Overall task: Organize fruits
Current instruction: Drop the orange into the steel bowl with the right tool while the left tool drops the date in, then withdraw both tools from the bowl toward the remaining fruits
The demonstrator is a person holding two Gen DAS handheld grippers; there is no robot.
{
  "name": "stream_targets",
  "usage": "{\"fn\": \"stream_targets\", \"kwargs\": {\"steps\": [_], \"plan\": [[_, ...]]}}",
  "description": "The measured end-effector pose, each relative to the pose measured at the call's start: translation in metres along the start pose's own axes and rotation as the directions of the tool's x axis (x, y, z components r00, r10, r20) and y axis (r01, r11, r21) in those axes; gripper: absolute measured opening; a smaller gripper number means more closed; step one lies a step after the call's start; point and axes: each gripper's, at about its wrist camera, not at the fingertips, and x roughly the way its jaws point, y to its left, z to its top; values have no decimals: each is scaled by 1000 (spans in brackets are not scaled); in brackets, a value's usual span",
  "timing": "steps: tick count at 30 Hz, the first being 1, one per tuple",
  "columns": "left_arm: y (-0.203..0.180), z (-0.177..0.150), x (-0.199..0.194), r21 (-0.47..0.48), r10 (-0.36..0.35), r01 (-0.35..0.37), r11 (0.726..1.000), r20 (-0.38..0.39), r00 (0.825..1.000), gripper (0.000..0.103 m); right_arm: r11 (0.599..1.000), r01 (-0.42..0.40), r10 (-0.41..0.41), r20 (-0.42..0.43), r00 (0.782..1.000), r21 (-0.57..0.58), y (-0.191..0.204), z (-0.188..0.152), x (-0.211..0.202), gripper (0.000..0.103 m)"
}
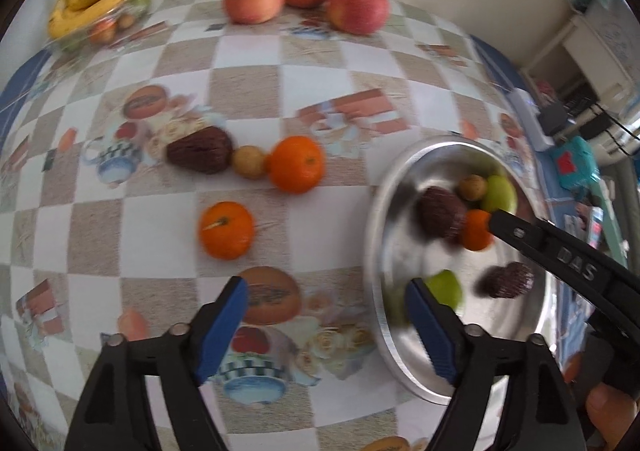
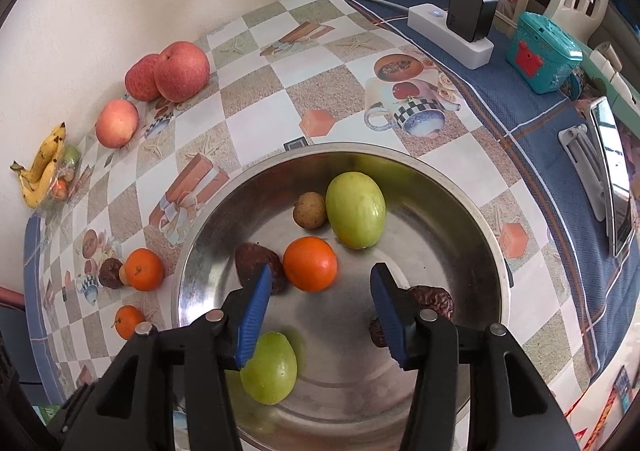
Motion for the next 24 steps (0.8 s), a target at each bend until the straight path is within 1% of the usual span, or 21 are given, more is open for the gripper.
{"fn": "stream_targets", "kwargs": {"steps": [2, 4, 6, 7, 8, 9, 12, 13, 14, 15, 18, 21, 24], "plan": [[11, 1, 1, -40, 32, -32, 999, -4, 999, 98, 1000, 17, -17, -4, 1000, -19, 3, 0, 1, 53], [27, 3, 0, -101, 70, -69, 993, 1, 998, 103, 999, 24, -24, -8, 1000, -27, 4, 0, 2, 54], [40, 5, -3, -149, 87, -84, 985, 11, 996, 103, 999, 25, -25, -9, 1000, -33, 5, -1, 2, 58], [49, 6, -6, -185, 94, -89, 979, 18, 995, 103, 999, 27, -27, -8, 1000, -36, 6, -1, 2, 67], [59, 7, -9, -222, 98, -90, 971, 25, 995, 103, 999, 29, -29, -6, 1000, -39, 6, -2, 2, 71], [64, 7, -10, -244, 98, -88, 966, 29, 995, 103, 998, 33, -33, -2, 999, -45, 7, -2, 2, 71], [90, 7, -16, -342, 96, -75, 937, 43, 994, 103, 996, 42, -42, 5, 999, -81, 14, -4, 3, 74], [100, 7, -19, -378, 96, -71, 923, 49, 994, 103, 995, 45, -44, 6, 999, -94, 16, -5, 4, 80], [110, 7, -21, -416, 97, -66, 907, 53, 994, 103, 993, 48, -47, 9, 999, -111, 20, -7, 4, 81], [116, 6, -23, -438, 96, -62, 897, 56, 994, 103, 992, 50, -49, 12, 999, -120, 23, -8, 5, 81], [141, 5, -27, -522, 89, -43, 852, 64, 994, 103, 988, 49, -48, 16, 999, -148, 33, -12, 6, 81], [162, 1, -29, -579, 97, -44, 814, 61, 993, 103, 983, 58, -56, 19, 998, -175, 43, -18, 7, 81], [174, -1, -32, -603, 115, -53, 796, 65, 991, 103, 975, 59, -56, 23, 998, -216, 57, -22, 8, 81]]}}
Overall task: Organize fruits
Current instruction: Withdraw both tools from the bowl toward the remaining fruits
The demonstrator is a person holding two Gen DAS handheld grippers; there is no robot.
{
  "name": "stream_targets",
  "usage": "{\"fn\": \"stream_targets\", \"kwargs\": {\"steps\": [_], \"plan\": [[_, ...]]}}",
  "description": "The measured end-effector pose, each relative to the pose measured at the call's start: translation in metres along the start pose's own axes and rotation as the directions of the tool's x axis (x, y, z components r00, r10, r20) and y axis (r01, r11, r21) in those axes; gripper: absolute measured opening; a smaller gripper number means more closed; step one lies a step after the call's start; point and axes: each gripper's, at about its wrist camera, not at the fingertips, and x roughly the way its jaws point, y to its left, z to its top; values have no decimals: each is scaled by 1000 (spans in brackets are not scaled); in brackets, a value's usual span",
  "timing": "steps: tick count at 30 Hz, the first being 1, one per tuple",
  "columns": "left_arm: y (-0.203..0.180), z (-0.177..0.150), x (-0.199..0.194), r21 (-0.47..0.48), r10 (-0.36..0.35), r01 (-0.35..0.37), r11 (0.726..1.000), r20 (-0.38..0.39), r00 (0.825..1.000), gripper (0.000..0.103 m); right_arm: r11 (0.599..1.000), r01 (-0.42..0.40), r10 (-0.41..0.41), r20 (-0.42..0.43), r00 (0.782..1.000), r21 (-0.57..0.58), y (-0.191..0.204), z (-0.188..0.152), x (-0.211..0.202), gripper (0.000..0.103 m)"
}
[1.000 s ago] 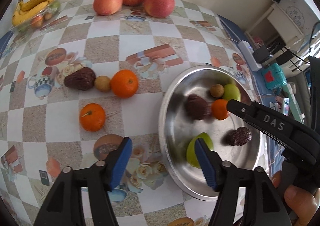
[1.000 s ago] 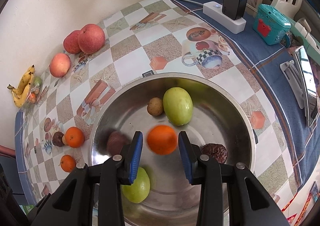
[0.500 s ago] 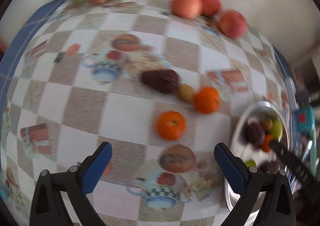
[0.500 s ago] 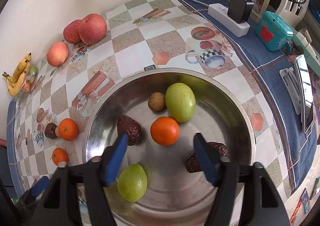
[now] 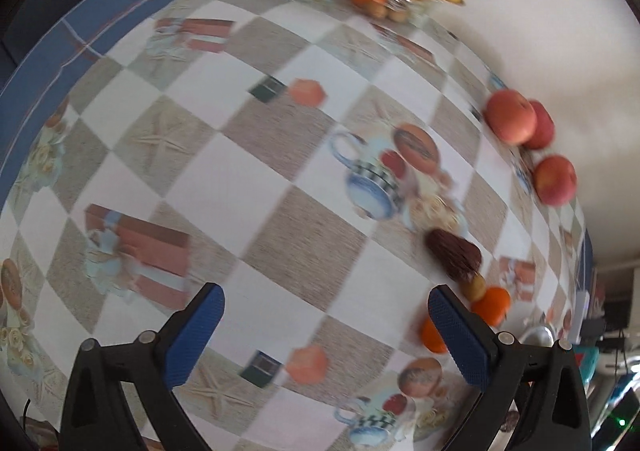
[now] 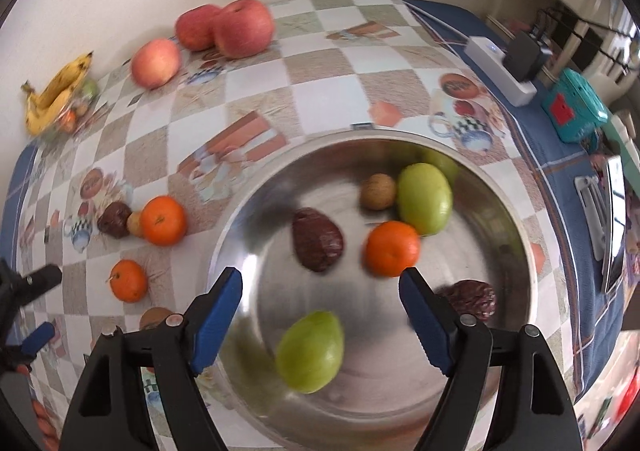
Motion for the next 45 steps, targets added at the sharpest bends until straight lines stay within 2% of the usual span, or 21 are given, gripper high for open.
{"fn": "stream_targets", "kwargs": {"steps": [3, 5, 12, 22, 28, 31, 35, 40, 45], "plan": [[9, 6, -4, -5, 30, -30, 1000, 32, 999, 103, 1000, -8, 8, 8, 1000, -22, 13, -1, -1, 82], [11, 9, -8, 6, 60, -61, 998, 63, 996, 103, 1000, -10, 11, 8, 1000, -26, 21, -1, -2, 102], [5, 14, -18, 81, 129, -141, 987, 144, 981, 103, 998, -4, 5, 26, 1000, -59, 45, -3, -6, 103], [-22, 4, -4, 220, 142, -167, 961, 124, 982, 103, 994, 51, -45, 72, 996, -92, 69, 0, -13, 103], [-42, 4, 0, 273, 119, -161, 948, 164, 979, 103, 992, 14, -2, 92, 996, -127, 78, 16, -21, 103], [-50, 5, 3, 299, 112, -163, 940, 181, 977, 103, 990, -35, 48, 93, 995, -138, 79, 26, -22, 103], [-51, 12, 8, 278, 98, -146, 949, 180, 979, 103, 984, -58, 75, 95, 993, -168, 84, 40, -23, 103], [-46, 26, 18, 204, 48, -76, 976, 138, 989, 103, 980, -94, 105, 50, 993, -178, 87, 53, -16, 103], [-44, 34, 21, 181, 47, -75, 981, 152, 987, 103, 967, -75, 79, 6, 997, -243, 99, 62, -3, 103]]}}
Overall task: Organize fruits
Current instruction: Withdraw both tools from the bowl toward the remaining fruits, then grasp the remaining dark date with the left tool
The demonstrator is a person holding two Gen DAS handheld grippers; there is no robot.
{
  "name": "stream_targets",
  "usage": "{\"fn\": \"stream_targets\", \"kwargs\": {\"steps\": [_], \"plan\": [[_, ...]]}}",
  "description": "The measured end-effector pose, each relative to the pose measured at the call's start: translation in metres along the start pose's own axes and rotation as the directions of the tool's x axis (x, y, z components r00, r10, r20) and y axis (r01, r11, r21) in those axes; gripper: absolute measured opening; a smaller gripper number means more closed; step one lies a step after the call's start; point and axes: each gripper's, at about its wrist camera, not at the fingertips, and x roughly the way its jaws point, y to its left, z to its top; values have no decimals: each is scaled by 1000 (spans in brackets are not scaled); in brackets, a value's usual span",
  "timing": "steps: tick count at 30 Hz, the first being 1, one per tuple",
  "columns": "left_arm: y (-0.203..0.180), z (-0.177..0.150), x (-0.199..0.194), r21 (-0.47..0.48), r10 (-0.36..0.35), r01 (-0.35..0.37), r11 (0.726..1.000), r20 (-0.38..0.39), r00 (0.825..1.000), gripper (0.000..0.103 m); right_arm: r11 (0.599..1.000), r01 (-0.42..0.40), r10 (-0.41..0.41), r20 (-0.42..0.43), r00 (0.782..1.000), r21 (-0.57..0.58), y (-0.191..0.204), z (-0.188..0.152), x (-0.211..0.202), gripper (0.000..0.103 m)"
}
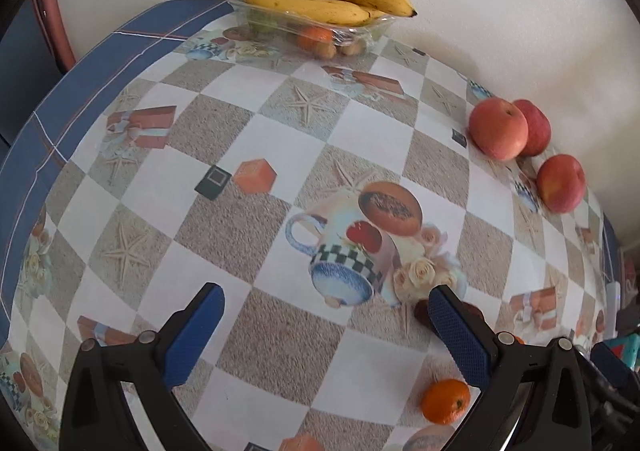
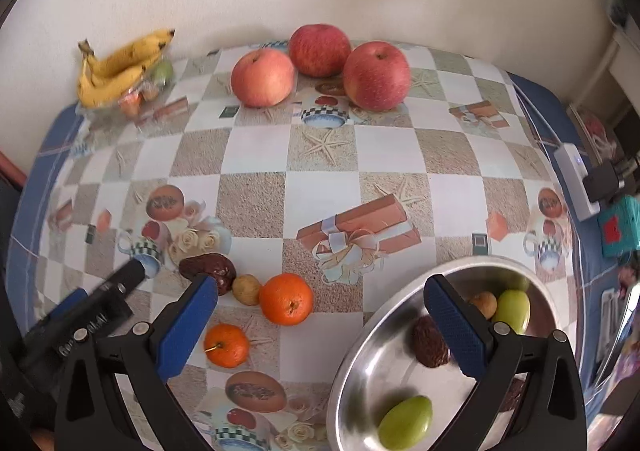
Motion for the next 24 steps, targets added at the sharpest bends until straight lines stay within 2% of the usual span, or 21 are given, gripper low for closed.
{"fn": "stream_targets", "kwargs": {"steps": [4, 8, 14, 19, 24], "plan": [[2, 1, 3, -18, -39, 38, 999, -12, 999, 103, 998, -28, 27, -23, 999, -52, 8, 4, 6, 103], [7, -3, 3, -68, -95, 94, 993, -8, 995, 103, 996, -15, 11, -40, 999, -92, 14, 0, 9, 103], [1, -4, 0, -42, -84, 86, 995, 50, 995, 103, 991, -75, 68, -68, 995, -107, 19, -4, 10, 103], [-6, -9, 5, -25, -133, 133, 991, 4, 991, 103, 986, -95, 84, -81, 993, -136, 23, -7, 12, 103], [-13, -9, 4, 0, -110, 110, 994, -6, 994, 103, 988, -92, 81, -91, 993, -122, 17, -8, 16, 103]]}}
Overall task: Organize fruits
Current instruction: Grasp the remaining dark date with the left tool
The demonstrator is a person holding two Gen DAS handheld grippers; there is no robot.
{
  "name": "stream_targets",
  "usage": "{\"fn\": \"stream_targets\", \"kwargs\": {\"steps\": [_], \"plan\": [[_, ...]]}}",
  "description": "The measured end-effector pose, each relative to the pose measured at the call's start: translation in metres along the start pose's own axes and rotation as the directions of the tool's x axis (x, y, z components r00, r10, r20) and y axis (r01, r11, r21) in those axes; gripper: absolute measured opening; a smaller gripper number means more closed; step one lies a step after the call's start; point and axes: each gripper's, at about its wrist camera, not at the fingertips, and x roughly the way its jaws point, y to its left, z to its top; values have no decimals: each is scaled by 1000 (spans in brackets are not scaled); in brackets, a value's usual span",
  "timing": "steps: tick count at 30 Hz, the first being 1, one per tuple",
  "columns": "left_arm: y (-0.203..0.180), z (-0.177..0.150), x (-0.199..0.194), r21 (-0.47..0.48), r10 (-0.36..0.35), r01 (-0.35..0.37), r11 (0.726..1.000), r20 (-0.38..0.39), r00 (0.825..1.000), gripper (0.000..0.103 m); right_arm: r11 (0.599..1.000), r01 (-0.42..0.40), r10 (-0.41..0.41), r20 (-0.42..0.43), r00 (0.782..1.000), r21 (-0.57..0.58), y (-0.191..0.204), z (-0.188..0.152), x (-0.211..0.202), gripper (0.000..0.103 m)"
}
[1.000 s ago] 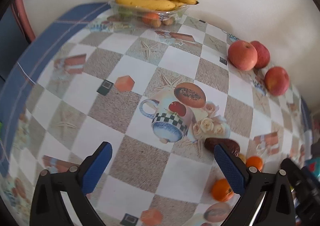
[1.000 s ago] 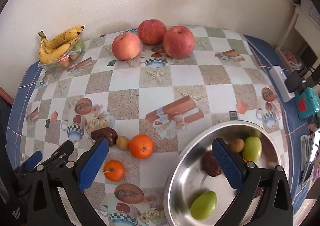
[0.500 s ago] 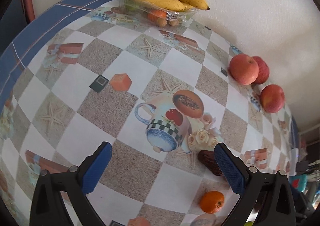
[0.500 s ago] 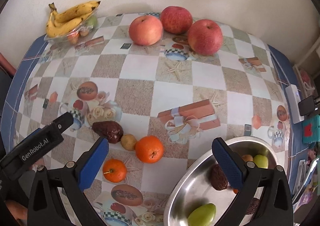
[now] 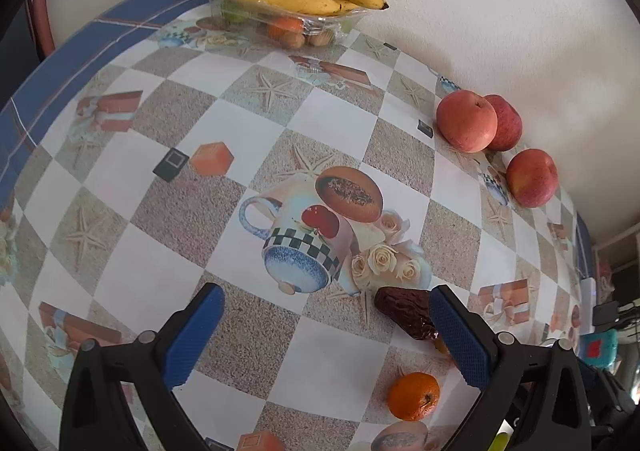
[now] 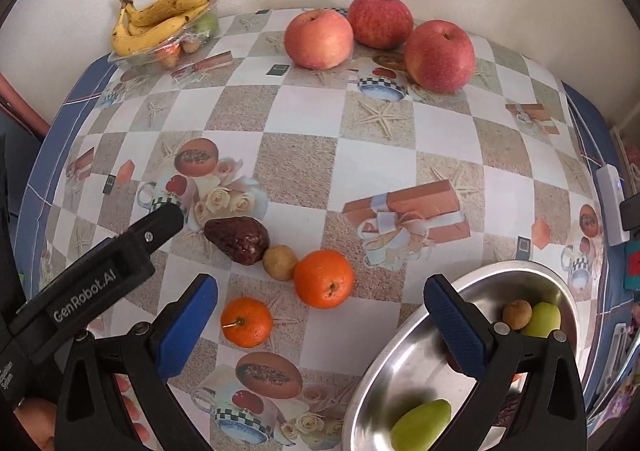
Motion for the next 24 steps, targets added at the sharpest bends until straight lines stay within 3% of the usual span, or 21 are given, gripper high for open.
{"fn": "stream_targets", "kwargs": {"steps": [11, 18, 22, 24], "plan": [[-4, 6, -8, 45, 33, -34, 998, 15, 999, 103, 999, -38, 38, 32, 999, -1, -5, -1, 1, 103], [-9, 6, 0, 37, 1, 0, 999, -22, 1000, 102, 997, -69, 71, 80, 994, -30, 2, -1, -1, 102], [-19, 1, 8, 45, -32, 35, 998, -56, 998, 100, 997, -66, 69, 92, 993, -27, -1, -1, 1, 80], [-26, -2, 13, 59, -44, 48, 997, -72, 996, 99, 997, -70, 72, 89, 993, -30, -4, -1, 3, 77]]}}
